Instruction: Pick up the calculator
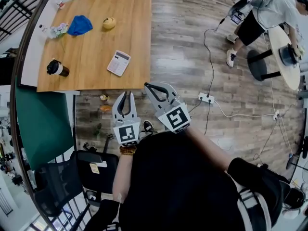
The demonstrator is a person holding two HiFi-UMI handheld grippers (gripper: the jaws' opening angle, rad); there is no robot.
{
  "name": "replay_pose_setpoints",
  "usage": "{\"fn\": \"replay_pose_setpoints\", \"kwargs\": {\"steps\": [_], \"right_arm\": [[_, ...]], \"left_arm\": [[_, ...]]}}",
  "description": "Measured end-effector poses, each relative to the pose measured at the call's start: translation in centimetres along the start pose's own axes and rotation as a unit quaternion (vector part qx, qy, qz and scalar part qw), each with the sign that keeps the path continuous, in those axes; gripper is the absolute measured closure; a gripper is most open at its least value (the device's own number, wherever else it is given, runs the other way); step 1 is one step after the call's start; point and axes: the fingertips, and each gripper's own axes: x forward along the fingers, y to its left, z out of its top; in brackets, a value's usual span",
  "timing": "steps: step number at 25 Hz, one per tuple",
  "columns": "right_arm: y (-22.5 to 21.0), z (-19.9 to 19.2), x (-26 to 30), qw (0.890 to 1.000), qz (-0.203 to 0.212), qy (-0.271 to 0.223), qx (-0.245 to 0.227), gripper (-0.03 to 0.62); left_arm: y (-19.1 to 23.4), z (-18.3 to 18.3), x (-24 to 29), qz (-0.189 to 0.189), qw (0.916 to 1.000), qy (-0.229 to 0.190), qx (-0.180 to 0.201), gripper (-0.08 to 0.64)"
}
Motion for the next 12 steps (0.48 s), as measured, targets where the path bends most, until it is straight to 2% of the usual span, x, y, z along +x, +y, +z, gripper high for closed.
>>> {"fn": "replay_pose_setpoints", "kwargs": {"steps": [5,9,12], "right_arm": [[-3.7,-1.2,-1.3,1.0,-0.012,-0.007,0.014,0.588],[-7.5,-2.4,-2.3,0.999,-0.025,-0.025,0.04,0.588],[-10.5,-3.5,-2.9,0.997,-0.035,-0.027,0.059,0.588]], "left_arm": [[-3.4,-0.2,2.8,-0.021,0.9993,0.024,0.02,0.492],[-6.4,1.3,5.6,-0.036,0.9977,0.025,0.051,0.492],[-8.1,0.9,7.3,-0.038,0.997,0.034,0.057,0.492]]}}
